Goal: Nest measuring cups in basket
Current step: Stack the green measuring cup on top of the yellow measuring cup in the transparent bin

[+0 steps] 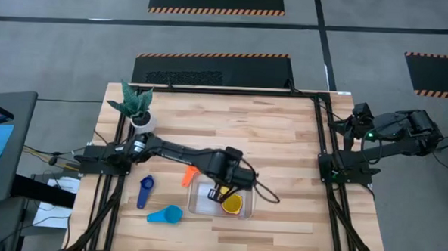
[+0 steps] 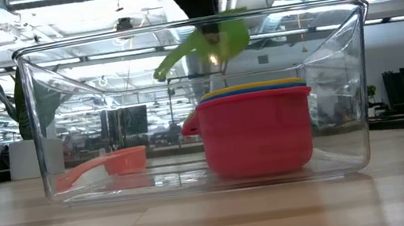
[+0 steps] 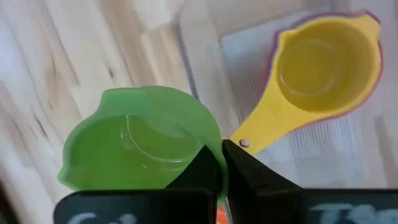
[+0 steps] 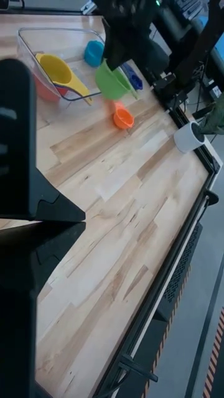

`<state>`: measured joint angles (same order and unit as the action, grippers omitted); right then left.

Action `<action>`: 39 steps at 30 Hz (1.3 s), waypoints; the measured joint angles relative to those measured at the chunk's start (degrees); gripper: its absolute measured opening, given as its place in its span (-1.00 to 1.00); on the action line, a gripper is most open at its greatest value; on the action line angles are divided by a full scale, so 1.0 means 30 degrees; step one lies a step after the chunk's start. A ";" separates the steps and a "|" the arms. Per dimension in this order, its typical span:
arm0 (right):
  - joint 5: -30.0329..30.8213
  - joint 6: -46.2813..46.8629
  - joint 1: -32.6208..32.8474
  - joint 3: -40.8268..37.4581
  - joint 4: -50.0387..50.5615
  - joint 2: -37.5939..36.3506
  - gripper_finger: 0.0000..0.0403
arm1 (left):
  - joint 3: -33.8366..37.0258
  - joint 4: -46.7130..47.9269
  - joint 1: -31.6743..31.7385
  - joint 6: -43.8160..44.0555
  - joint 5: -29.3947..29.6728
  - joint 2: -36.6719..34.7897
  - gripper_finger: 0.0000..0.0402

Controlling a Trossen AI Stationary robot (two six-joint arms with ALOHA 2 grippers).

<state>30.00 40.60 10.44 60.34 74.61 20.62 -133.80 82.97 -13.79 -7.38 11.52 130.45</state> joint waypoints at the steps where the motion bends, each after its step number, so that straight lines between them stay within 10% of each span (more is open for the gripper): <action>1: 0.0000 0.0000 -0.0004 0.0000 0.0000 -0.0007 -0.87 | 0.0000 0.0027 -0.0191 -0.0722 0.0059 0.0000 -1.00; 16: 0.0000 -0.0022 -0.0007 0.0000 0.0699 -0.0003 -0.87 | 0.0659 -0.1662 -0.1963 -0.5628 -0.4850 -0.0029 -1.00; 39: 0.0000 -0.0029 -0.0007 0.0000 0.1027 -0.0006 -0.87 | 0.3461 -0.4528 -0.2400 -0.7204 -0.3778 0.0000 -1.00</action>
<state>30.00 40.51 10.41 60.34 77.69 20.60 -123.42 69.39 -20.99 -28.99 0.19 130.45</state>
